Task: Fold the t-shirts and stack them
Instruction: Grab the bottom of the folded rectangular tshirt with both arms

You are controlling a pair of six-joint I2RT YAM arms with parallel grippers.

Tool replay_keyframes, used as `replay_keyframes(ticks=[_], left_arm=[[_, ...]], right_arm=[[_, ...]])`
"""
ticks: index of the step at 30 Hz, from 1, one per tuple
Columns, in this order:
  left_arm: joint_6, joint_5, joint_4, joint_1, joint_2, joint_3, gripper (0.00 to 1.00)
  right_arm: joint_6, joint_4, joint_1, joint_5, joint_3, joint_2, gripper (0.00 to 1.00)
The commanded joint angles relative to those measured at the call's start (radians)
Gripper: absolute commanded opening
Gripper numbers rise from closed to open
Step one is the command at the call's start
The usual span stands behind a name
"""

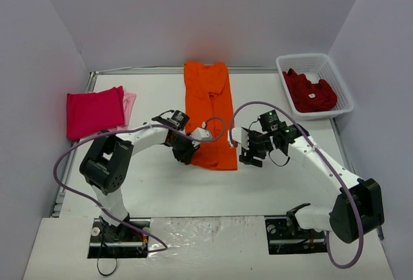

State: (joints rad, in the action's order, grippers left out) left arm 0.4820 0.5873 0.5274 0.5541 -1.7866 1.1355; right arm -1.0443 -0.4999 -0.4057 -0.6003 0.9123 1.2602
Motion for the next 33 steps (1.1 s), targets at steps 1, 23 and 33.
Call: replay_keyframes(ticks=[1,23,33], left_arm=[[0.012,0.065,0.072,-0.011,-0.013,0.046,0.02],[0.032,0.131,0.125,-0.057,-0.05,0.064,0.02],[0.038,0.144,0.12,-0.066,-0.043,0.046,0.02]], right_arm=[[0.001,0.041,-0.054,0.088,-0.033,0.019,0.63],[0.029,0.188,-0.32,0.283,-0.082,0.217,0.54],[0.03,0.212,-0.344,0.306,-0.066,0.284,0.52]])
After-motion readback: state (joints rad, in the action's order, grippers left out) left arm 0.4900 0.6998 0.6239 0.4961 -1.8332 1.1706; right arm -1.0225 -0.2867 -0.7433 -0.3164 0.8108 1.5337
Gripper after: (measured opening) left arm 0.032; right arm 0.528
